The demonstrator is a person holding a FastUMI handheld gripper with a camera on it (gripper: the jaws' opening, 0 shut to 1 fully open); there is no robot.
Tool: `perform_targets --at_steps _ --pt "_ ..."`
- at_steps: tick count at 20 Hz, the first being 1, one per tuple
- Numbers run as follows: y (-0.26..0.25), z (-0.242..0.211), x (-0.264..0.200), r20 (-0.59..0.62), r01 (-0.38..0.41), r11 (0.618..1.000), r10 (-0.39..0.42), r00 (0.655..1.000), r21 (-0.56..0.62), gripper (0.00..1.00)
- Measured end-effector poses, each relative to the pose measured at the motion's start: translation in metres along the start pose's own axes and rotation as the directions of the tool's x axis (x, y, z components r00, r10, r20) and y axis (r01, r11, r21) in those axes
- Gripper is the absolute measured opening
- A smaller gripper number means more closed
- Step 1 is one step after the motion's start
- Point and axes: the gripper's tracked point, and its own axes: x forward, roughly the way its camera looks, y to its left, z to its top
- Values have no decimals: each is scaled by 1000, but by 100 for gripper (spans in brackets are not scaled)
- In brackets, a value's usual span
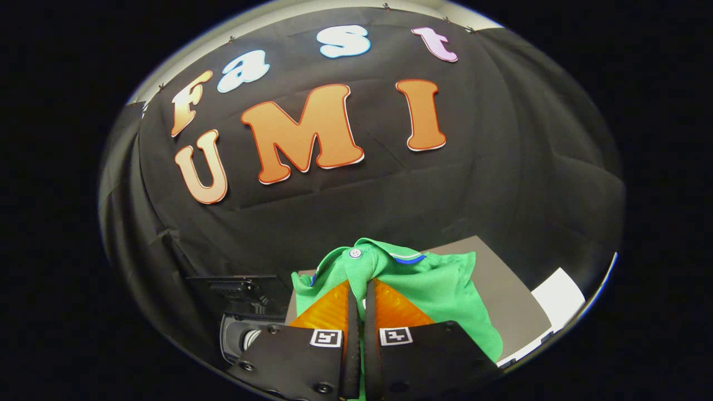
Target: Put the clothes into the washing machine and then close the washing machine lid.
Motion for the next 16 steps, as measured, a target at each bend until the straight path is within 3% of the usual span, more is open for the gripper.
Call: perform_targets --at_steps 11,16 --pt "76 68 -52 167 -78 997 81 983 -26 11" --pt "118 79 -71 196 -97 991 114 974 -93 11"
